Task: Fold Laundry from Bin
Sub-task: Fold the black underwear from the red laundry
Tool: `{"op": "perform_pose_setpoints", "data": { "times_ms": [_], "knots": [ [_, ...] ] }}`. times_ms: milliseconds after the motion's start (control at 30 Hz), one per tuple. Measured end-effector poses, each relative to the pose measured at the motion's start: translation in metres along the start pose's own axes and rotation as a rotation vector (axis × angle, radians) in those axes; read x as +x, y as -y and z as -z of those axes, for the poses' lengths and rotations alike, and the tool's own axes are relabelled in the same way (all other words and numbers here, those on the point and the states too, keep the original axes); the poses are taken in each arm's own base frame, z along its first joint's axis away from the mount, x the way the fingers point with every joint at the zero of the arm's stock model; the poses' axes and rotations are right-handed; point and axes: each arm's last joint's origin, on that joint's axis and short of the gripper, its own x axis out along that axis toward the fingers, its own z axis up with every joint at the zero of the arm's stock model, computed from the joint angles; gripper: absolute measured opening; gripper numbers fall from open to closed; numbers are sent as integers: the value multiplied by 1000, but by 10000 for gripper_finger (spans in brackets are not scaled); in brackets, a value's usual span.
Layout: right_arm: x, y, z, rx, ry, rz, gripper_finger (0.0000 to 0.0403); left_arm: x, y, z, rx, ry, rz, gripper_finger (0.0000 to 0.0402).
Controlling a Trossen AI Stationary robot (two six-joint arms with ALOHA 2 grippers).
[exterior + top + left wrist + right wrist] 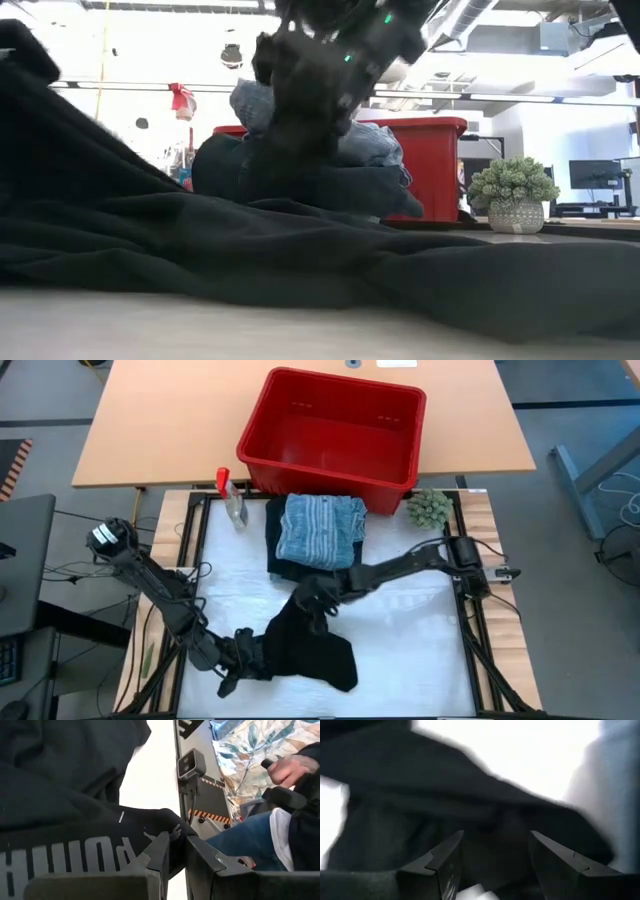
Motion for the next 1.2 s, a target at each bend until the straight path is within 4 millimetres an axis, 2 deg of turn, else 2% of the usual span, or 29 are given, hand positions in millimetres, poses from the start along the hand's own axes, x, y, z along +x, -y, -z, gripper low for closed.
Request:
{"op": "perform_pose_setpoints", "data": {
  "times_ms": [133, 367, 467, 600, 633, 700, 800, 900, 1067, 1200],
  "knots": [
    [12, 18, -2, 35, -7, 24, 242, 3, 2, 10, -35, -4, -20, 43],
    [35, 17, 13, 61, -100, -66, 226, 0, 8, 19, -77, 43, -47, 43],
    [36, 12, 18, 88, -133, -58, 175, -2, 10, 22, -69, 63, -56, 43],
    [28, 6, 17, 109, -143, -41, 50, -3, 11, 23, -80, 70, -56, 43],
    [21, 3, 14, 106, -133, -47, 28, -3, 11, 23, -80, 71, -56, 43],
    [3, -5, 5, 105, -99, -61, 23, -3, 13, 21, -75, 75, -54, 43],
    [-38, -21, -6, 113, -73, -80, 34, -5, 21, 15, -30, 91, -30, 43],
    [-88, -41, -9, 89, -71, -100, 29, -14, 32, 4, -2, 112, 23, 43],
    [-171, -73, -8, 46, 18, -155, 22, -54, 50, -27, 65, 225, 94, 36],
    [-214, -89, 2, 35, 96, -96, 32, -91, 52, -57, 116, 417, 24, 8]
  ]
}}
